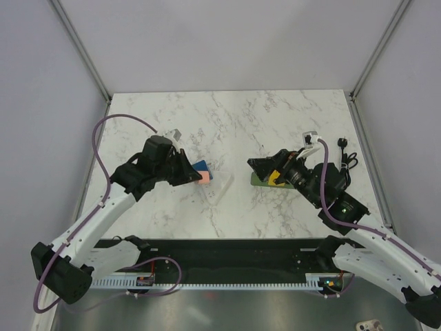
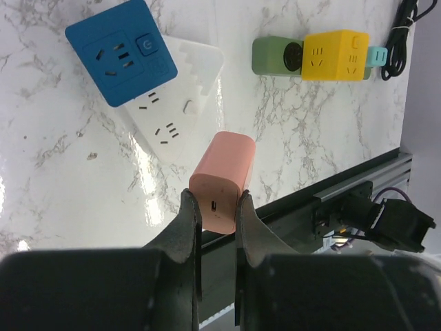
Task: Insert the plug
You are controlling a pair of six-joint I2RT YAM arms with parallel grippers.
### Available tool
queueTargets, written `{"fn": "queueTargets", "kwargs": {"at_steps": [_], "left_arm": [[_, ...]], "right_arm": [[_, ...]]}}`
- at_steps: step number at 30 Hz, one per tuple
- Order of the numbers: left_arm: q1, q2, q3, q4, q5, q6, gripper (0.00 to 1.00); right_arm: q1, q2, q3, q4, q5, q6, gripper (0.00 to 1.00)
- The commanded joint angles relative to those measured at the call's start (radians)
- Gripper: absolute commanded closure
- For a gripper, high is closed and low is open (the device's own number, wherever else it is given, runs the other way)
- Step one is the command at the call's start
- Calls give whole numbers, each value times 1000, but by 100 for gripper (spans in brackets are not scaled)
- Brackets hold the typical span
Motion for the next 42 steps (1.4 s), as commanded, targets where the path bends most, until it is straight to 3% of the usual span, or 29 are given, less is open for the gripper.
{"fn": "queueTargets", "kwargs": {"at_steps": [1, 6, 14, 18, 22, 42], "left_arm": [[-22, -11, 13, -19, -111, -143, 98], [-28, 42, 23, -64, -148, -278, 98], [-65, 220, 89, -156, -175, -367, 98], [-67, 243, 63, -171, -175, -504, 98], [-79, 326, 102, -199, -166, -437, 98], [-146, 509, 237, -279, -278, -489, 98]], "right_arm": [[-2, -22, 19, -42, 61, -20, 2], [-2, -11, 20, -48, 67, -29, 2], [-2, 0, 11, -59, 98, -34, 2], [-2, -4, 11, -79, 116, -49, 2], [-2, -17, 8, -93, 137, -62, 2], [-2, 12, 3, -117, 156, -56, 2]]}}
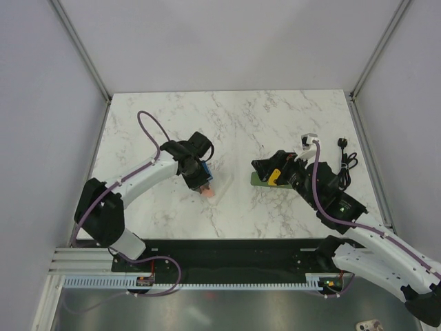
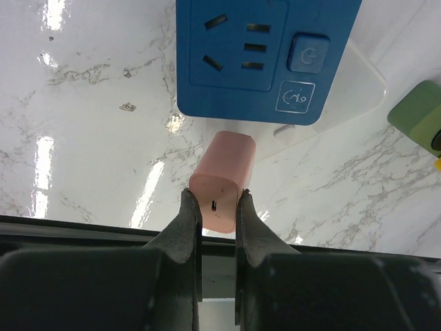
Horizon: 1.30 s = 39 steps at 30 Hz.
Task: Insert the plug
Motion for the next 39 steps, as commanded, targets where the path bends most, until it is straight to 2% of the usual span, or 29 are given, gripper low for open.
{"fn": "queueTargets", "kwargs": {"at_steps": [1, 18, 39], "left_arm": [[-17, 27, 49, -26, -51, -42, 98], [-44, 99, 110, -87, -124, -28, 98], [-92, 136, 171, -106, -143, -39, 98]], "right_arm": [[-2, -2, 2, 7, 18, -4, 2], [-3, -28, -1, -12, 30, -15, 2], [-2, -28, 0, -27, 25, -11, 2]]}}
